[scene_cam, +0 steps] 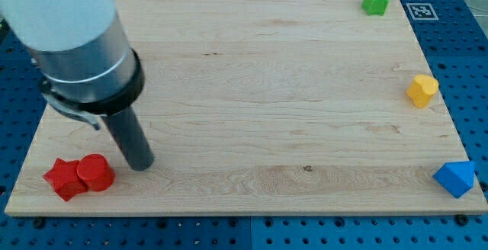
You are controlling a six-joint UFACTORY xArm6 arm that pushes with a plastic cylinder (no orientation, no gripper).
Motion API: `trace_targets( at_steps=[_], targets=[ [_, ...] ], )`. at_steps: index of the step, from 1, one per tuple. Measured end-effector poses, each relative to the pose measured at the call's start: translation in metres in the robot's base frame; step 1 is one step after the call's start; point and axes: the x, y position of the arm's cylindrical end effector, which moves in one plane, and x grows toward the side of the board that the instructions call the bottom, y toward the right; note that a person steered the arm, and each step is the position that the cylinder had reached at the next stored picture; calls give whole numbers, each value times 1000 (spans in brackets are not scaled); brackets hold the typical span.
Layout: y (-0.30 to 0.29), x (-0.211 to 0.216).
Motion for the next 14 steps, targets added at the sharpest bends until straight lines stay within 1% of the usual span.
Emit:
trace_targets(
  at_steps=[3, 6, 7, 9, 12, 13, 14],
  targets=[
    [118, -2],
    [240, -14],
    [277, -16],
    [326, -30],
    [452, -34],
    [471, -20],
    [471, 20]
  ],
)
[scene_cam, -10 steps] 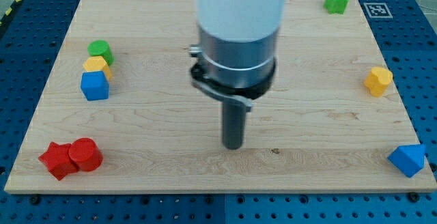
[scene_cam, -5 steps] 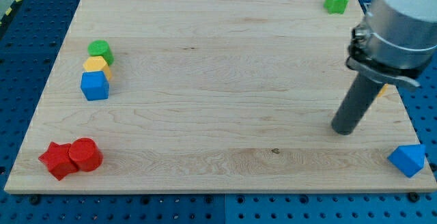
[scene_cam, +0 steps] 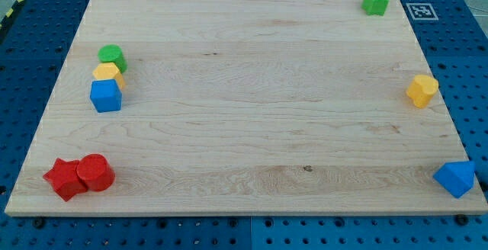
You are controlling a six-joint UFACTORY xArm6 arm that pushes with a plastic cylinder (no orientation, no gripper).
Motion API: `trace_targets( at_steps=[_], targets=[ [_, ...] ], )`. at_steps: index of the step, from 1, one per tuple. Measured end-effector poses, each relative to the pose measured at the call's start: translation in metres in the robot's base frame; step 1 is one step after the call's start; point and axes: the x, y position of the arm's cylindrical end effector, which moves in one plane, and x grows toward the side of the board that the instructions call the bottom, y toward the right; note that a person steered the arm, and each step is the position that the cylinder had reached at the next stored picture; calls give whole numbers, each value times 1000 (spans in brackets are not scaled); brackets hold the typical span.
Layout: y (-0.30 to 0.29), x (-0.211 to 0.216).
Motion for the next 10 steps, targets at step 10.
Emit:
trace_targets(
  at_steps=[10],
  targets=[
    [-98, 5]
  ],
)
